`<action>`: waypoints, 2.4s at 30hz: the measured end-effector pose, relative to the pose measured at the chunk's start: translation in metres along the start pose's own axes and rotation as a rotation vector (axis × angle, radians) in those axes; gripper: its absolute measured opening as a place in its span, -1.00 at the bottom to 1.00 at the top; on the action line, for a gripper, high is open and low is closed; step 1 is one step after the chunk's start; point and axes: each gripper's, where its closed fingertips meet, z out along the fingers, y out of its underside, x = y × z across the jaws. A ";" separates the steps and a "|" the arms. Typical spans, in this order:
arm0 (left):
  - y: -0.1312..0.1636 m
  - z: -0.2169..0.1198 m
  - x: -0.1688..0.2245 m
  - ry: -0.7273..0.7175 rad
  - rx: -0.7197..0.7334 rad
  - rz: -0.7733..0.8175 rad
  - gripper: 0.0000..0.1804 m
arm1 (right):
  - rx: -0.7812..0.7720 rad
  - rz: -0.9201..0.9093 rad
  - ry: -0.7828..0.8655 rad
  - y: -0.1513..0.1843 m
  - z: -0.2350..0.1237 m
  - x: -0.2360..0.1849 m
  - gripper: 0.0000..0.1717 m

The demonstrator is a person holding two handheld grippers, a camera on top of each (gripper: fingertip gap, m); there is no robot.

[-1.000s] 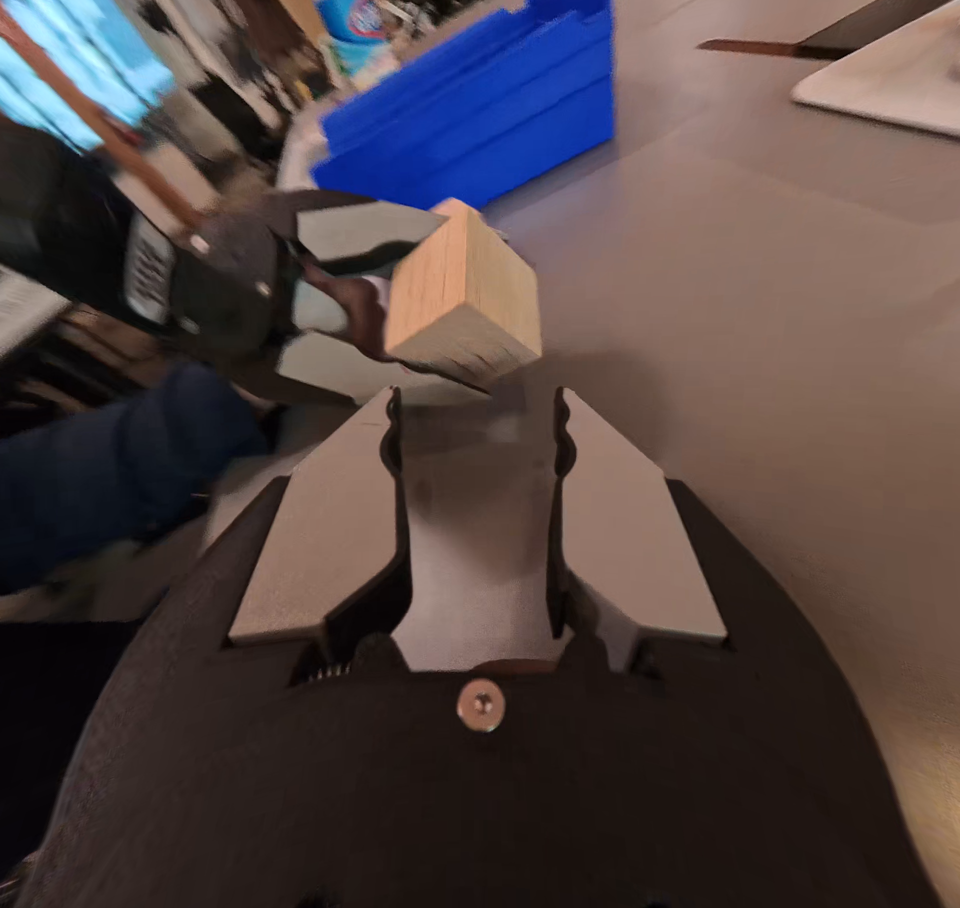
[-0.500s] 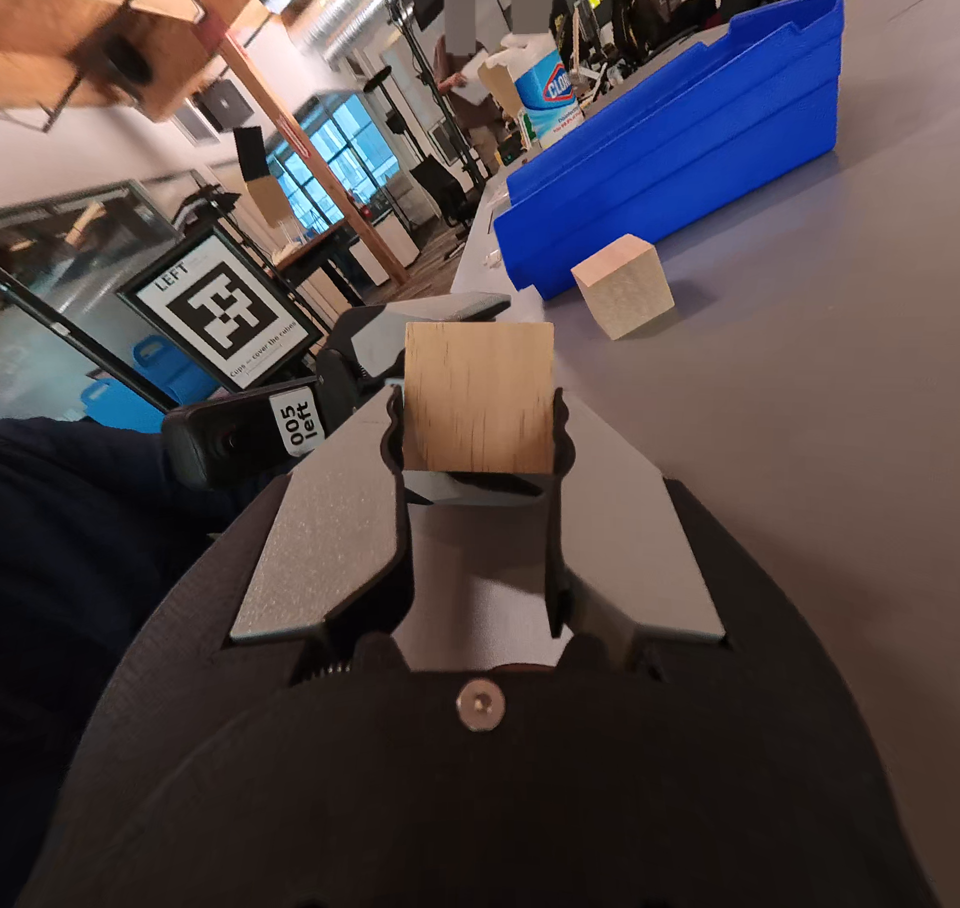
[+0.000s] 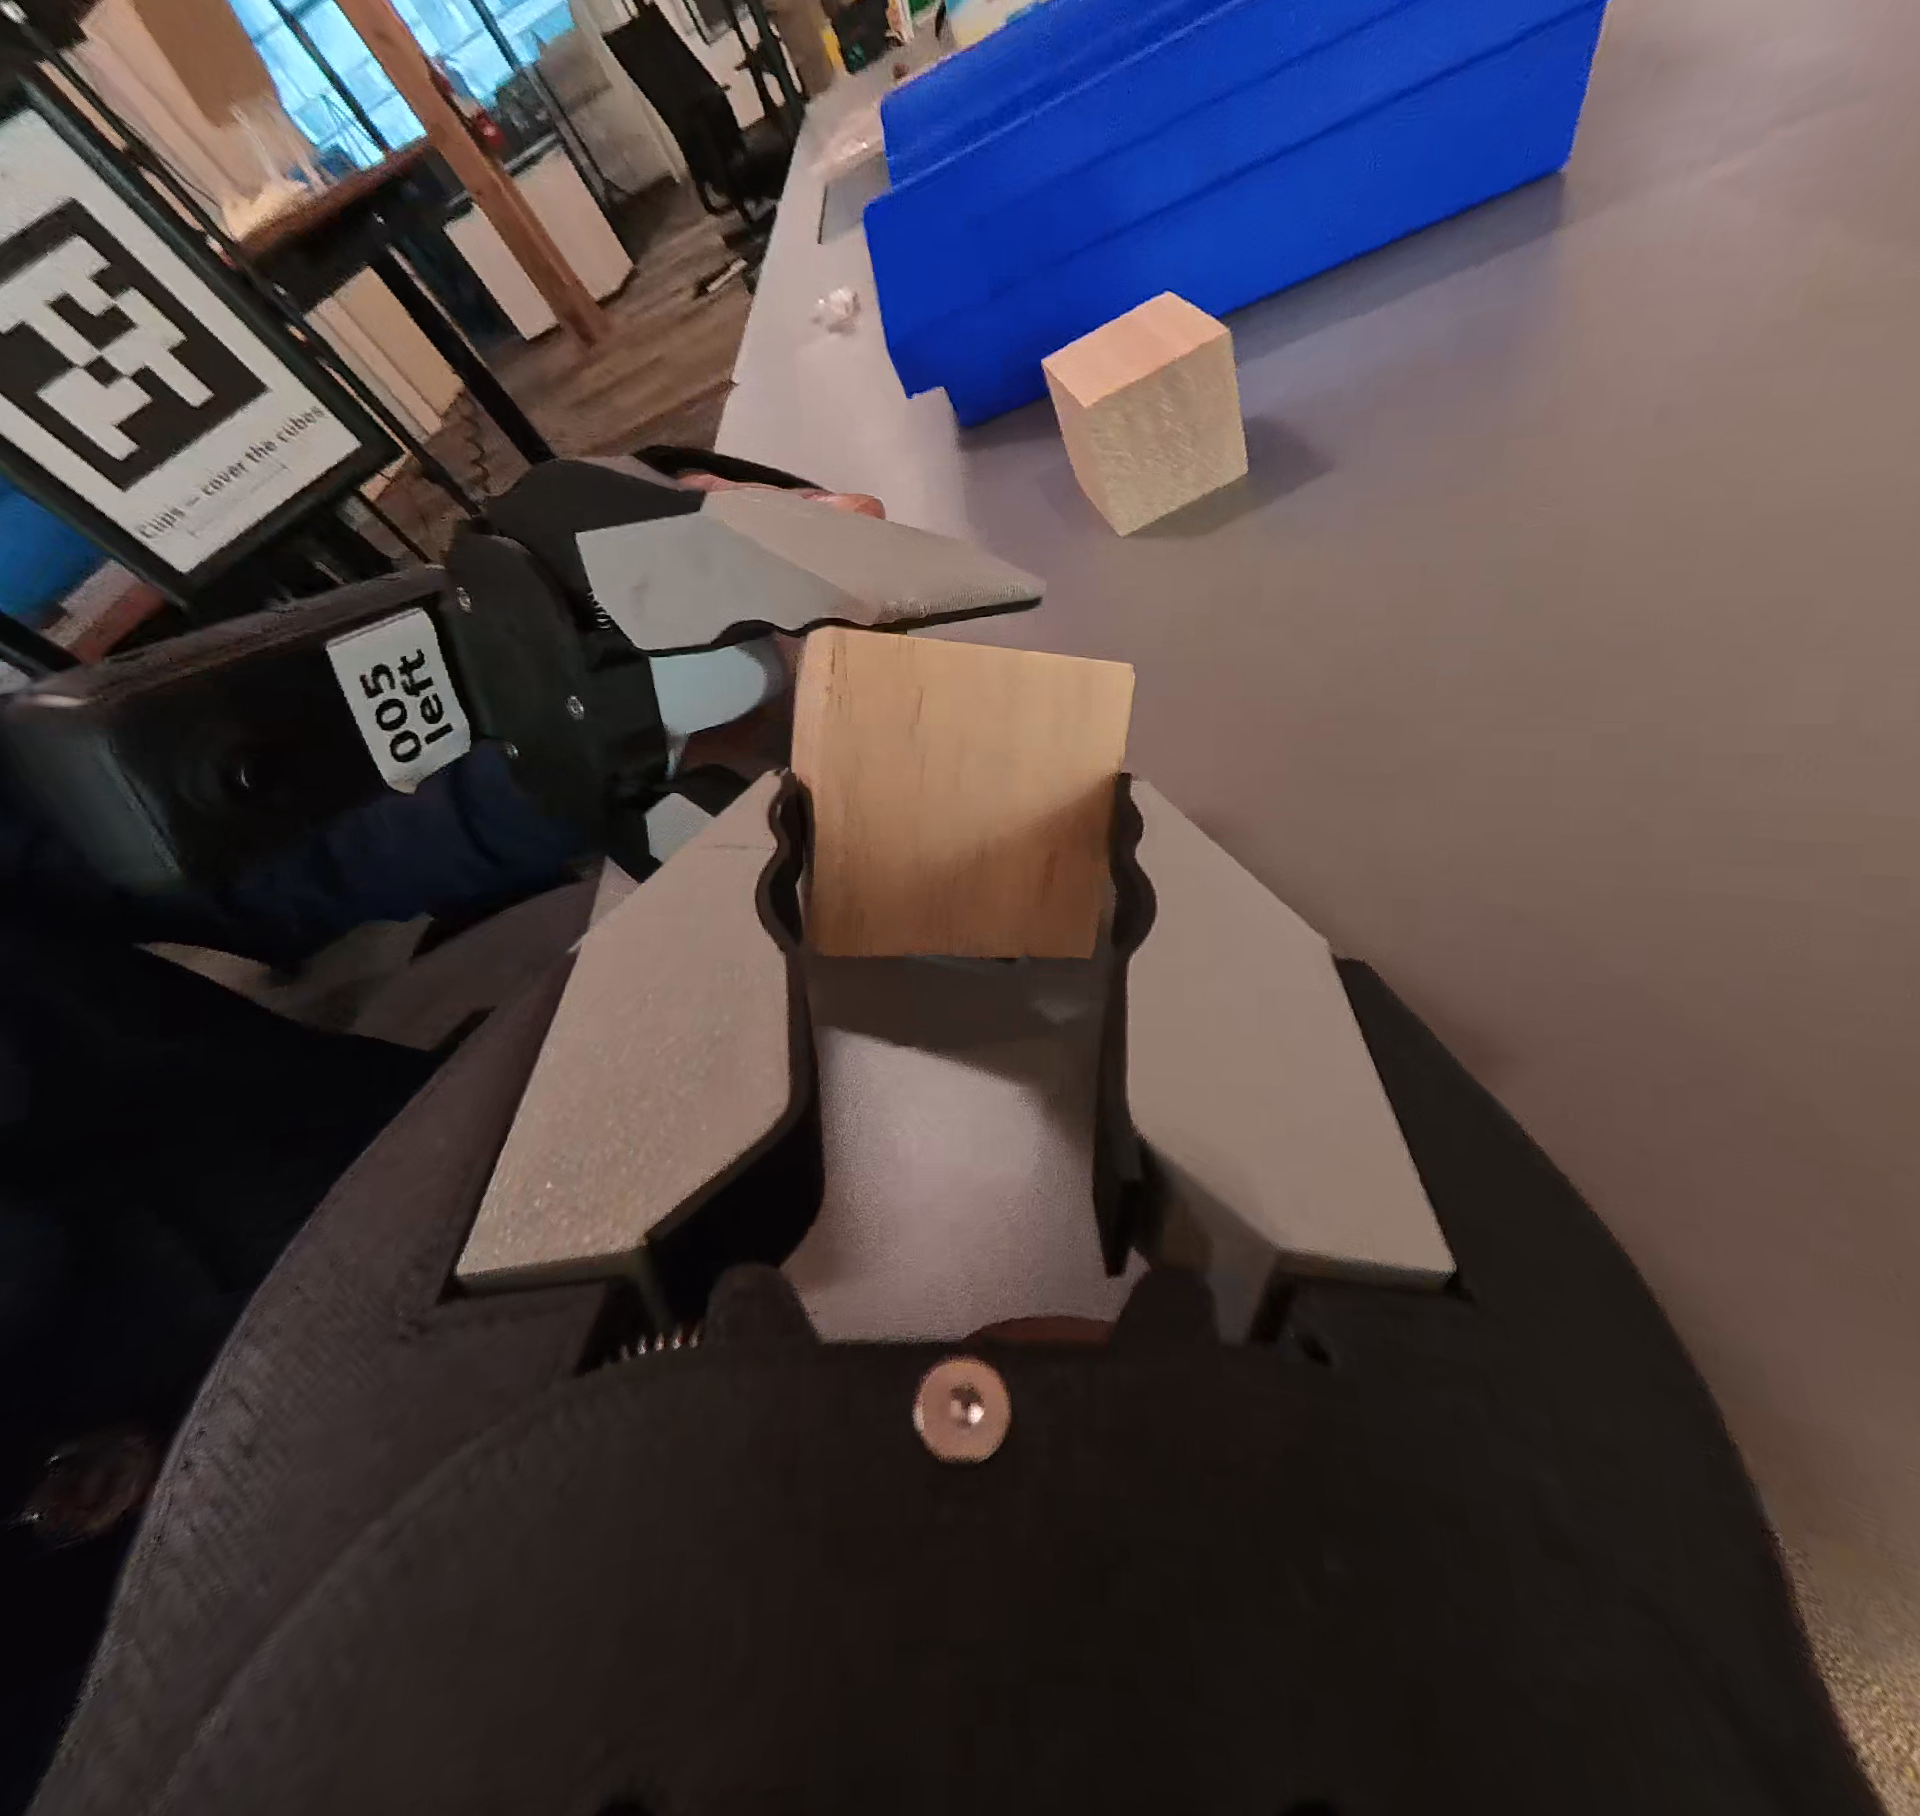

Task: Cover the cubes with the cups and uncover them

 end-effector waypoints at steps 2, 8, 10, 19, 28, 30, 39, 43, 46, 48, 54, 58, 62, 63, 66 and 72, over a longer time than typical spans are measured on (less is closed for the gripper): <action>-0.001 0.000 -0.001 -0.014 0.008 -0.001 -0.21 | -0.006 -0.001 0.005 -0.001 0.000 0.000 -0.34; -0.007 -0.002 -0.004 -0.020 0.034 -0.029 -0.21 | 0.029 0.021 -0.046 -0.005 -0.002 -0.005 -0.34; -0.016 -0.007 -0.008 -0.022 0.078 -0.056 -0.22 | 0.077 0.085 -0.128 -0.011 -0.005 -0.013 -0.35; -0.020 -0.010 -0.012 -0.063 0.097 -0.008 -0.22 | 0.108 0.130 -0.187 -0.017 -0.010 -0.020 -0.36; -0.011 -0.005 -0.010 -0.082 0.070 -0.033 -0.23 | 0.075 0.002 -0.039 -0.017 -0.009 -0.011 -0.37; -0.009 -0.004 -0.008 -0.073 0.064 -0.050 -0.24 | 0.070 -0.033 0.002 -0.016 -0.010 -0.008 -0.37; -0.011 -0.010 -0.006 -0.035 0.101 -0.092 -1.00 | 0.123 -0.165 0.476 -0.018 -0.060 -0.008 -0.37; -0.011 -0.008 -0.001 -0.004 0.092 -0.091 -1.00 | 0.087 -0.247 0.841 -0.029 -0.138 -0.012 -0.38; -0.009 -0.008 0.001 -0.008 0.083 -0.069 -1.00 | 0.096 -0.169 1.029 -0.039 -0.225 -0.002 -0.38; -0.007 -0.007 0.003 0.001 0.071 -0.058 -1.00 | 0.072 -0.080 1.155 -0.031 -0.287 0.015 -0.37; -0.007 -0.006 0.010 0.020 0.064 -0.020 -1.00 | -0.146 0.227 1.313 0.056 -0.382 0.085 -0.37; -0.005 -0.005 0.011 0.027 0.058 -0.030 -1.00 | -0.236 0.287 1.340 0.089 -0.390 0.108 -0.37; -0.004 -0.005 0.012 0.022 0.052 -0.025 -1.00 | -0.268 0.304 1.363 0.098 -0.393 0.121 -0.37; -0.003 -0.005 0.011 0.022 0.052 -0.030 -1.00 | -0.273 0.315 1.373 0.101 -0.395 0.122 -0.36; -0.002 -0.004 0.011 0.023 0.049 -0.037 -1.00 | -0.256 0.330 1.394 0.104 -0.401 0.119 -0.40; -0.001 -0.001 0.018 0.055 0.038 -0.024 -1.00 | -0.075 0.212 1.331 0.050 -0.386 0.084 -0.38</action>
